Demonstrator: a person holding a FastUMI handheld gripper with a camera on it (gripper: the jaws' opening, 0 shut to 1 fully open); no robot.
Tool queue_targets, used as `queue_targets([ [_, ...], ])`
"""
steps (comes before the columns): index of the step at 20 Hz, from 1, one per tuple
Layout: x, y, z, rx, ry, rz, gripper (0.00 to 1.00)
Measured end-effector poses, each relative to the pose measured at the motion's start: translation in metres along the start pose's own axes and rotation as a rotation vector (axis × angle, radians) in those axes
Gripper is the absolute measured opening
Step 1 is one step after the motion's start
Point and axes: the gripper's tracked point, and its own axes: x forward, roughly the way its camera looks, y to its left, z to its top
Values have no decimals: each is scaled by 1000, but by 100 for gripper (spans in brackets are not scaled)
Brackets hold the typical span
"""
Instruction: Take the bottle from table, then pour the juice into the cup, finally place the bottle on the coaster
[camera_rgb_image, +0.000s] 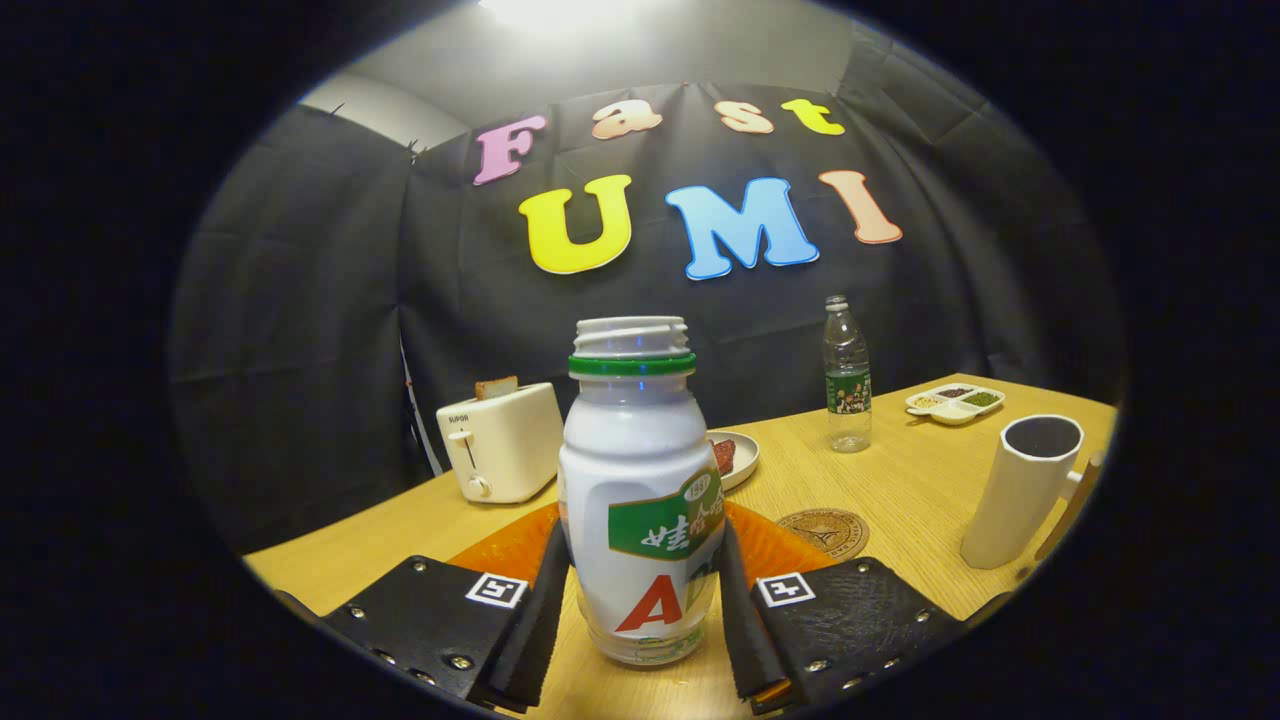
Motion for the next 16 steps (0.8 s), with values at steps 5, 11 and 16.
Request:
queue_targets([
  [5, -8, -7, 29, 229, -75, 22, 69],
  [11, -16, -32, 49, 426, -125, 10, 68],
  [16, -21, -57, 64, 626, -178, 15, 68],
])
